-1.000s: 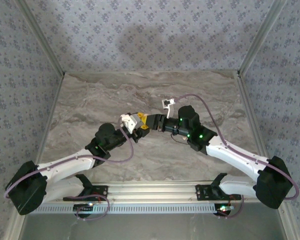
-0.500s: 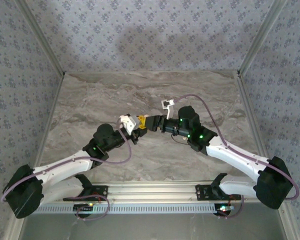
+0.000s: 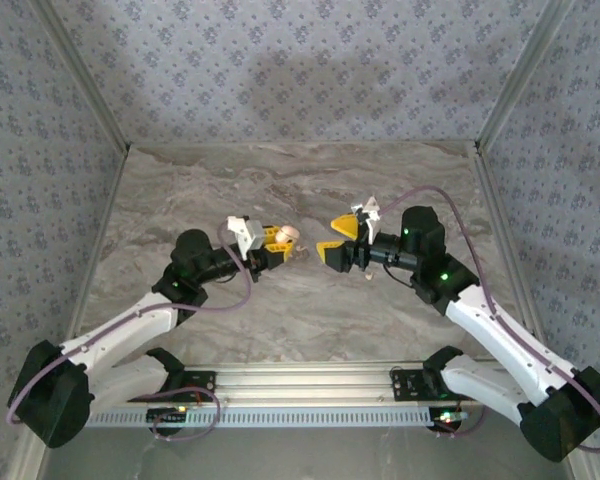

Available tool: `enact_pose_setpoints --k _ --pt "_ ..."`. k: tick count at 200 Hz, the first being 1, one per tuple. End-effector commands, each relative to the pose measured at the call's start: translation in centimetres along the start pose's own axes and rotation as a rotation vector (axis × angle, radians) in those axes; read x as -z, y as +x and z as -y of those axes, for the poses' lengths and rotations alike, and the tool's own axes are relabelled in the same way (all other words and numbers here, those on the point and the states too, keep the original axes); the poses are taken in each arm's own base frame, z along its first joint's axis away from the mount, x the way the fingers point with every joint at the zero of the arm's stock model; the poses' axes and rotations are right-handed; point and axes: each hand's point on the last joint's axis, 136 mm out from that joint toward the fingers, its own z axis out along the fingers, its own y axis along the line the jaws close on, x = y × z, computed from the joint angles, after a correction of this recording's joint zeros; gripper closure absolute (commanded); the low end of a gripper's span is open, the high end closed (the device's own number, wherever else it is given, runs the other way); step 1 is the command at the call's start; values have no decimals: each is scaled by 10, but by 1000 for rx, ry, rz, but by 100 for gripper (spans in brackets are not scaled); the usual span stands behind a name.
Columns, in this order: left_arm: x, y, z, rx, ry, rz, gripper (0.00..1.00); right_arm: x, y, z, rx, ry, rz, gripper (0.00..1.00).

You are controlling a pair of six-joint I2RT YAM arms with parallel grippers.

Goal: Insert the wireless bluetooth earbuds into the charging case

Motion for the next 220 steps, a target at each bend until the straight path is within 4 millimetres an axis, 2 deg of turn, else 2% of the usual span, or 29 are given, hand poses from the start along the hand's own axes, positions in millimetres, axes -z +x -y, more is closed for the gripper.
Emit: enact_pose_setpoints --k 1,26,53,67,119,159,220 --pt "-4 -16 25 -15 181 15 85 5 6 -12 168 -99 -93 24" --pt "-6 -16 32 -22 240 8 85 3 9 -19 250 -177 -114 27" --pt "-4 -18 40 -40 281 4 85 6 17 -38 398 -310 -90 33" --pt "-3 -18 43 -50 297 4 86 5 17 -39 427 -323 -80 33" --pt "-3 -16 56 -79 346 -2 87 -2 12 -46 395 -430 -93 40" --pt "-2 -19 58 -92 352 3 87 -7 11 -53 370 -512 -99 50" --pt "-1 -21 62 -102 358 8 87 -14 17 -59 353 -562 -123 59"
